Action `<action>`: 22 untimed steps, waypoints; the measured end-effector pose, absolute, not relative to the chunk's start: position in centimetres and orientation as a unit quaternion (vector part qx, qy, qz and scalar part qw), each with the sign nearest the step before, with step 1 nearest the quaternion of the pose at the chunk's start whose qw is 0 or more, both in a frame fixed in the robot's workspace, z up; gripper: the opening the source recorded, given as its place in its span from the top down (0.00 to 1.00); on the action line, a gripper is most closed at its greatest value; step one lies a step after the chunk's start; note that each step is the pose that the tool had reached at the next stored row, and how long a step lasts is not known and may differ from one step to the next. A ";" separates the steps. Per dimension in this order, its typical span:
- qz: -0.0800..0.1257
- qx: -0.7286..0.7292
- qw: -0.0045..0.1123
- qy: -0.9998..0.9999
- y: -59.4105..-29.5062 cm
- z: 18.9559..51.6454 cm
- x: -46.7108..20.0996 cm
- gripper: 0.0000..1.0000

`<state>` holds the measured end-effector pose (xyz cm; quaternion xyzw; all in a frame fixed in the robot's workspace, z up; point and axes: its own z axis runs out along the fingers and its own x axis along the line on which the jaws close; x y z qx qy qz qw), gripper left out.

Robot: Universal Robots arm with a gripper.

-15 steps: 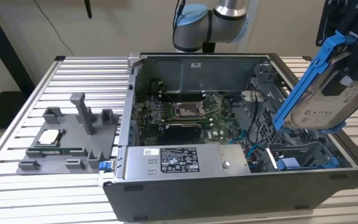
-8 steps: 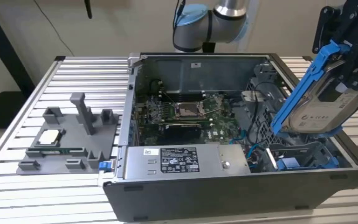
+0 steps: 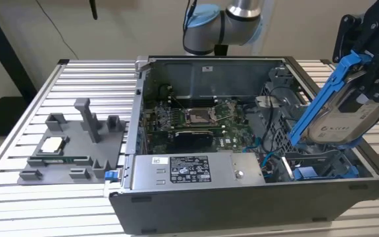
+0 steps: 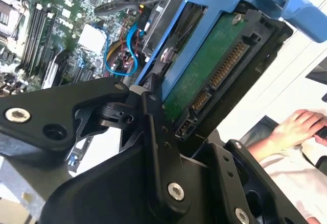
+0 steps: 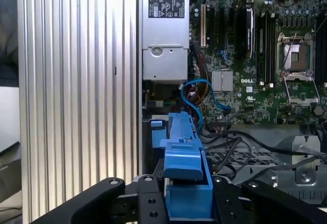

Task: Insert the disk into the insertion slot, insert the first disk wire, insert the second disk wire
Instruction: 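Insert the disk into the insertion slot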

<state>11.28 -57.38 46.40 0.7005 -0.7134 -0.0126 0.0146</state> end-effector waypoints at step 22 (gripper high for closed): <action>-0.013 0.701 0.015 -0.713 -57.4 45.4 11.6 0.67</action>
